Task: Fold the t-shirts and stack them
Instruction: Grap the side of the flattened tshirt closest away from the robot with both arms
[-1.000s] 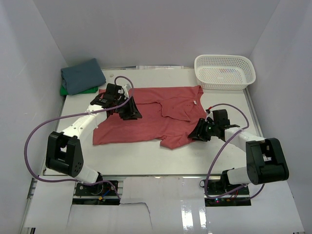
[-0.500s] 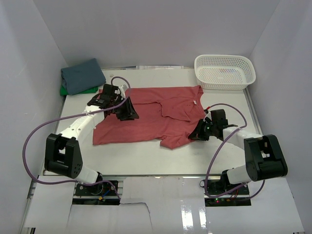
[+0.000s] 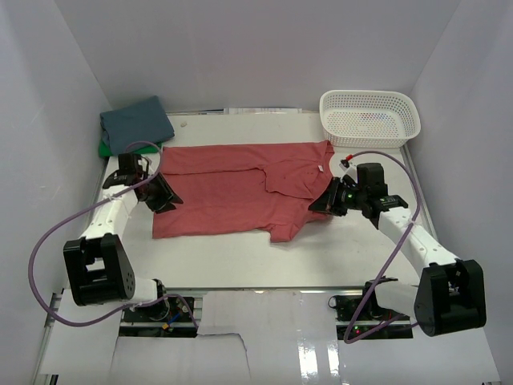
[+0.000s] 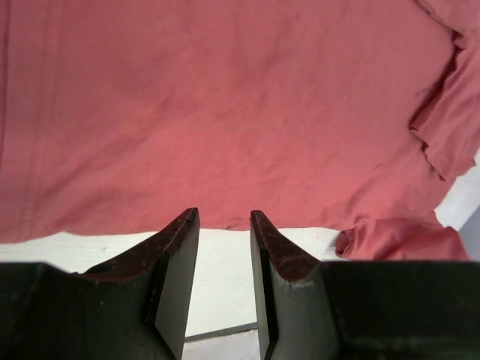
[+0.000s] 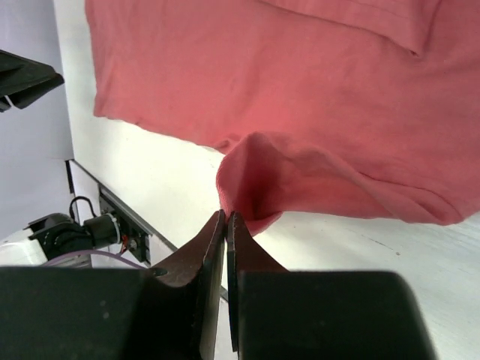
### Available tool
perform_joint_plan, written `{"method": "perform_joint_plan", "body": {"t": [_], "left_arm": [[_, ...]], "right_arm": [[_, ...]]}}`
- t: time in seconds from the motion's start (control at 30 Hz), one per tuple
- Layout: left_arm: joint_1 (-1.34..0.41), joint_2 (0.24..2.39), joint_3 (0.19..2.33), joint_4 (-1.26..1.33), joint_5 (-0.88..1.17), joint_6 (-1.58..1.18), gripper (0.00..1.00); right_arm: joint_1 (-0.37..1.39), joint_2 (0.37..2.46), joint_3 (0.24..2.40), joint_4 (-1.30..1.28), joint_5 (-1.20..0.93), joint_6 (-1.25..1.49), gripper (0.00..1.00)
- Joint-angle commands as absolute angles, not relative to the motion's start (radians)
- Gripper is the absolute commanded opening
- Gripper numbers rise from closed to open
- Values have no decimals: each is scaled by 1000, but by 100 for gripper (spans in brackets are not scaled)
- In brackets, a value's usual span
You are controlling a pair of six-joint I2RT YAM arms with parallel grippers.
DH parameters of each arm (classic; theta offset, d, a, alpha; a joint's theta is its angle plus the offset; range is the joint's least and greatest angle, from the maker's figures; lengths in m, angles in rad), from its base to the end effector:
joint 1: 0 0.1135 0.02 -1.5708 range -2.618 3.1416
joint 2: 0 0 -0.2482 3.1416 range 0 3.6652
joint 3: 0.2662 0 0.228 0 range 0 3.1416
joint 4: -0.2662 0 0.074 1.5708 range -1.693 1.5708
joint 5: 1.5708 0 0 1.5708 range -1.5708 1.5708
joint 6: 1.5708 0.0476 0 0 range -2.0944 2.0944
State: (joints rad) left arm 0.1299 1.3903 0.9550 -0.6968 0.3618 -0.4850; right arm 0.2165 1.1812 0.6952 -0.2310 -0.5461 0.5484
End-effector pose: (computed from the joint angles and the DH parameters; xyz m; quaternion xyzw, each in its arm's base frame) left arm 0.2506 0.0157 0.2120 -0.2532 0.9269 -0.2107 0.1797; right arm 0.2239 0.0746 0.2180 0.0347 0.8829 0.3765 0.2783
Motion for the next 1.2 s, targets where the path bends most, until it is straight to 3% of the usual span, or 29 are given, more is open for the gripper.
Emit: {"method": "perform_joint_plan", "body": {"t": [0.0, 0.2, 0.43, 0.83, 1.17], "left_arm": [[140, 1296, 951, -733, 279, -477, 44], [222, 1272, 925, -781, 224, -505, 43], [475, 1201, 835, -776, 316, -508, 42], [512, 1355, 736, -769, 434, -655, 40], [514, 1344, 775, -765, 308, -695, 42]], "right_arm": [[221, 1170, 755, -325, -600, 561, 8], [221, 1193, 785, -311, -617, 589, 8], [221, 1247, 873, -302, -617, 607, 8], [221, 1253, 867, -290, -618, 600, 8], [221, 1244, 833, -261, -647, 609, 8]]}}
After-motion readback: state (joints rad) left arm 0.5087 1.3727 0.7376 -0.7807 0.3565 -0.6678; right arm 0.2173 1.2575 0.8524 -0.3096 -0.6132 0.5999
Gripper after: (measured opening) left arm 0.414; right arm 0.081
